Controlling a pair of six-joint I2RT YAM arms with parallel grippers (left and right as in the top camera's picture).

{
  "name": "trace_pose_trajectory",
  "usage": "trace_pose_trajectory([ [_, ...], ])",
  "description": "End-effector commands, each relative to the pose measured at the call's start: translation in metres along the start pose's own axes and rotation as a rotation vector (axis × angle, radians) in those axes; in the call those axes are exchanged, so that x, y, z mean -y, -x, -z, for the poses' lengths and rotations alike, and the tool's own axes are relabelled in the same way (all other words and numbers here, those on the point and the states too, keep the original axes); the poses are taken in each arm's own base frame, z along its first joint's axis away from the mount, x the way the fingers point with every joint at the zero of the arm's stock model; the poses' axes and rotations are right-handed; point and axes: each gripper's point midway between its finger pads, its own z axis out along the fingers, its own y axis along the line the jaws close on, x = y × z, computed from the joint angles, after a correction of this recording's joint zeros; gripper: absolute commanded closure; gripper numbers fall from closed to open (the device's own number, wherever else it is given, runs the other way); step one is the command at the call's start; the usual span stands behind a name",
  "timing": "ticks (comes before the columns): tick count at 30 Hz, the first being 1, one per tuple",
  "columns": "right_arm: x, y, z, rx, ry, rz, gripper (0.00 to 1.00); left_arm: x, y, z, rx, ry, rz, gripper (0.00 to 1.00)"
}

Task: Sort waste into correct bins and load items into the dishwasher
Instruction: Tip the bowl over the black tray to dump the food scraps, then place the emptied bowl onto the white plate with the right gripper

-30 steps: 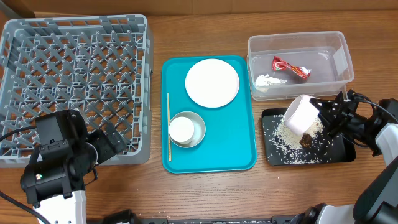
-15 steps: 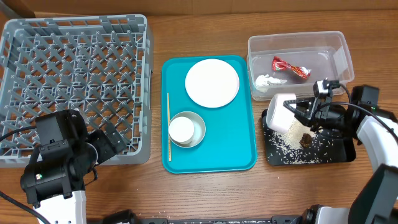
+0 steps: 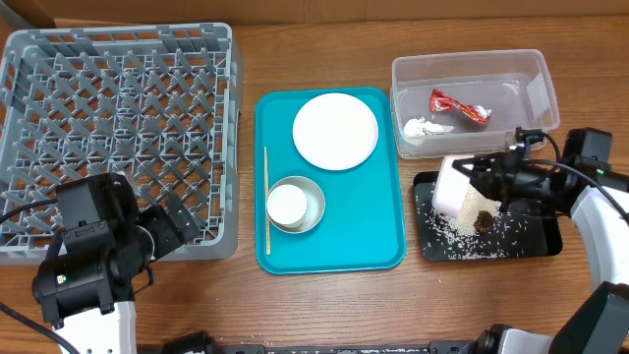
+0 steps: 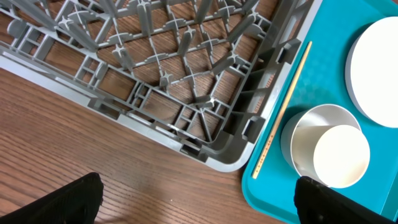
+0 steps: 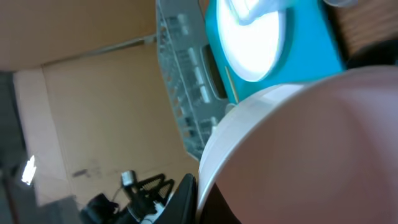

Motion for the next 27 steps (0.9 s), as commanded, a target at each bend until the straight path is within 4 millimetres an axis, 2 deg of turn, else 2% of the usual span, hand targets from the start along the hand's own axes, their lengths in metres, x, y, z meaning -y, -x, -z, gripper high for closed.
trace_pose_trajectory([
  [1,-0.063,-0.017,0.010,-0.104,0.282,0.196,0.96,0.002,0.004,0.005,0.016,-0.010,0.012,0.00],
  [3,-0.066,-0.020,0.011,-0.098,0.284,0.248,0.96,0.002,0.004,0.005,0.016,-0.009,0.012,0.00],
  [15,-0.064,-0.017,0.010,-0.086,0.273,0.298,0.96,-0.003,0.005,0.005,0.023,0.015,0.012,0.00],
  [18,-0.045,-0.006,0.004,-0.032,0.145,0.277,0.96,-0.003,0.005,0.005,0.023,0.014,0.012,0.00],
  [20,-0.016,0.005,-0.002,0.024,-0.028,0.226,0.96,-0.003,0.005,0.005,0.022,0.014,0.012,0.00],
  [22,0.012,0.007,-0.009,0.045,-0.211,0.220,0.96,-0.003,0.005,0.005,0.022,0.014,0.012,0.00],
  [27,0.030,-0.008,-0.026,-0.042,-0.502,0.394,0.96,-0.003,0.005,0.005,0.023,0.014,0.012,0.00],
])
